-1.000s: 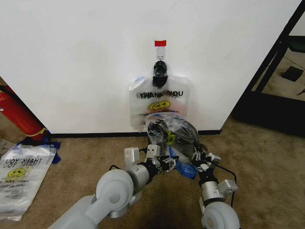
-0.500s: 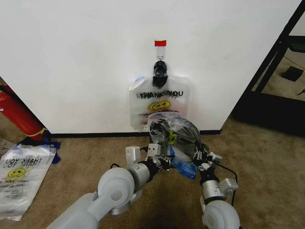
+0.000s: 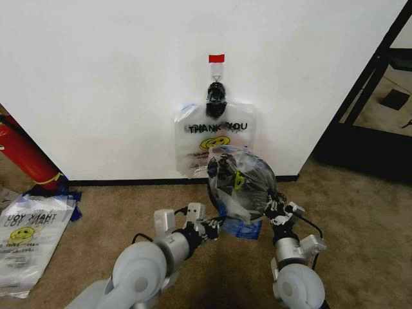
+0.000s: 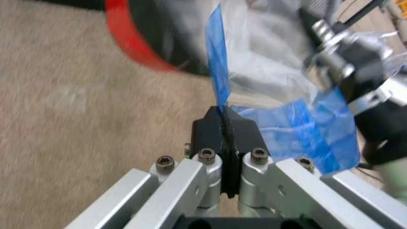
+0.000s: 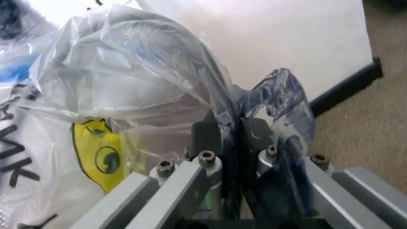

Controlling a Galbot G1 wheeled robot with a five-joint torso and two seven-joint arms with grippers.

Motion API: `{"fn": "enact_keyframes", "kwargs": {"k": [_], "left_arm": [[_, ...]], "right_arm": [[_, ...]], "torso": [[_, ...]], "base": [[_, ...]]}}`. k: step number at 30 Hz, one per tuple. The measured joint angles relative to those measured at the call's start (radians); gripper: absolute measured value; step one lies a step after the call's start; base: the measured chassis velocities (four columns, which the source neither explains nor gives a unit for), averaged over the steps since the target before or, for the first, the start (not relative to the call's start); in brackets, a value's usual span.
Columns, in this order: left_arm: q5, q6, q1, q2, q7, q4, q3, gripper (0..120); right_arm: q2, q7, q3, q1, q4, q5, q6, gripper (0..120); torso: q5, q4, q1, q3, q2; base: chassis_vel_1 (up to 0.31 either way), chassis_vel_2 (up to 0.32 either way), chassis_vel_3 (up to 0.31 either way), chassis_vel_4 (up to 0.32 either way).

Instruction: Pick up the garbage bag from the wall and place it over the trash bin.

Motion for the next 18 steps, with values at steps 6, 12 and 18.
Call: {"fn": "enact_keyframes", "kwargs": {"k": [6, 12, 18], "left_arm": [[0.08, -0.001, 0.087, -0.037, 0.036, 0.026, -0.014, 0], [0.106, -0.002, 0.074, -0.078, 0.045, 0.084, -0.012, 0], [0.182, -0.031, 0.046, -0.121, 0.072, 0.203, -0.007, 0]], "right_arm": [[-0.005, 0.037, 0.005, 0.01, 0.034, 0.112, -0.056, 1], [-0.017, 0.039, 0.01, -0.017, 0.07, 0.168, -0.087, 1], [-0.041, 0.058, 0.05, -0.039, 0.105, 0.247, -0.133, 1]], "torso": [[0.0, 0.0001, 0.0, 0.0, 0.0], [0.0001, -0.0002, 0.0, 0.0, 0.0], [0.0001, -0.0001, 0.0, 0.0, 0.0]], "base": [[0.0, 0.0, 0.0, 0.0], [0.0, 0.0, 0.0, 0.0], [0.0, 0.0, 0.0, 0.0]]}}
